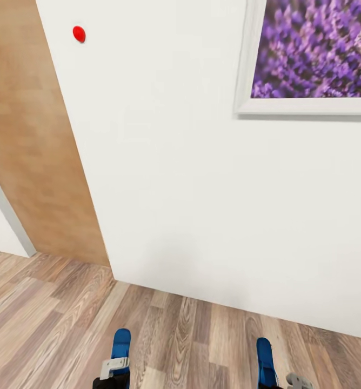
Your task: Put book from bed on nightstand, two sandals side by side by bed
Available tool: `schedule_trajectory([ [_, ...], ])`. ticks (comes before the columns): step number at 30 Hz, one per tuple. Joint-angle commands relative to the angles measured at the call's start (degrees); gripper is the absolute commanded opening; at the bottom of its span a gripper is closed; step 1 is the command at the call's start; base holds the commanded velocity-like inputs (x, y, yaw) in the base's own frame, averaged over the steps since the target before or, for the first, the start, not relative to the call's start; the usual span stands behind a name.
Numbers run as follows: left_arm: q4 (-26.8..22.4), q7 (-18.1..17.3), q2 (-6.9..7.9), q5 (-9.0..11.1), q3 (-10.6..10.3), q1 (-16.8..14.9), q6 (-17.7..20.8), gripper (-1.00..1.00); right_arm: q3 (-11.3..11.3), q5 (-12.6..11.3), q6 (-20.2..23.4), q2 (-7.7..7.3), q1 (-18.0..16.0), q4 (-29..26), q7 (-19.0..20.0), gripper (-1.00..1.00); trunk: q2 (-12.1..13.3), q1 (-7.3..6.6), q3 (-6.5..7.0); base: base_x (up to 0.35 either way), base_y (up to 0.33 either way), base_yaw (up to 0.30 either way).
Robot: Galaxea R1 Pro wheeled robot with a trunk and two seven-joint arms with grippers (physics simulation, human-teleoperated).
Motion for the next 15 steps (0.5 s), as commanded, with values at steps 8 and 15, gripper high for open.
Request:
schedule_trajectory([
  [8,0.0,-0.2,0.01,-0.5,0.5,0.0,-0.1,-1.00,-0.5,-0.1,0.3,0.04,0.0,0.0,0.4,-1.00,0.0,0.02,-0.05,0.088,0.000,0.281],
  [15,0.0,-0.2,0.05,-0.5,0.5,0.0,-0.1,-1.00,-0.5,-0.1,0.3,0.05,0.0,0.0,0.4,-1.00,0.0,0.02,-0.05,0.003,0.000,0.289],
])
